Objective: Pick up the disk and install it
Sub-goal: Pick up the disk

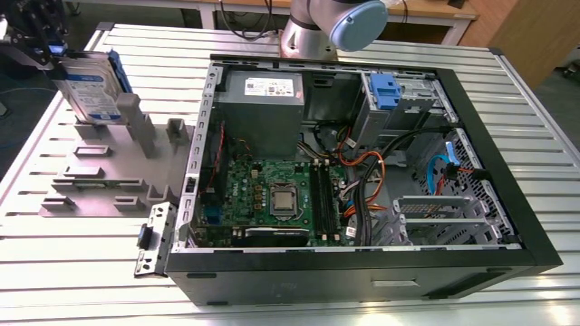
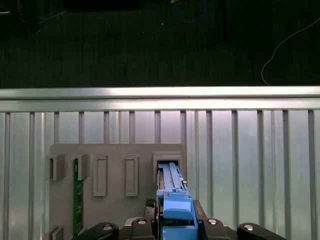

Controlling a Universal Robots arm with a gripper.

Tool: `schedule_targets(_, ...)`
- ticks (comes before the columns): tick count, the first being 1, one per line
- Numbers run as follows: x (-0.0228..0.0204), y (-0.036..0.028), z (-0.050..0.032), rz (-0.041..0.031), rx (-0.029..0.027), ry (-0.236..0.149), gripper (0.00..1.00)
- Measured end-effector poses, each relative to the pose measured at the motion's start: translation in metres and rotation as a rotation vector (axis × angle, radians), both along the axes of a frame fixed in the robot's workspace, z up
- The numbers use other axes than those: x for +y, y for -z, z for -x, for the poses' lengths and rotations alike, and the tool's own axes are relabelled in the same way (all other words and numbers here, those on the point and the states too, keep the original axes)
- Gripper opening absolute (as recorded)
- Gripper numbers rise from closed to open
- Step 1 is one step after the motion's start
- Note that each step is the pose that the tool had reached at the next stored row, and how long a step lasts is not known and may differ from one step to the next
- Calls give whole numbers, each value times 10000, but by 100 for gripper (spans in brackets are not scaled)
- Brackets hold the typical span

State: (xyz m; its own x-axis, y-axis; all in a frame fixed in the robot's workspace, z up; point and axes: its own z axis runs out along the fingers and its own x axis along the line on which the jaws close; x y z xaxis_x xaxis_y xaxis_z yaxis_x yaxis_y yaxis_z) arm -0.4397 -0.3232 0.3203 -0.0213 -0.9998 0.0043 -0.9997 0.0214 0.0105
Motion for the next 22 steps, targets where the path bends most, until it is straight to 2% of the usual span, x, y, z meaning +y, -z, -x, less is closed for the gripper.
schedule_targets(22,0,-71,0,-1,-2,0,36)
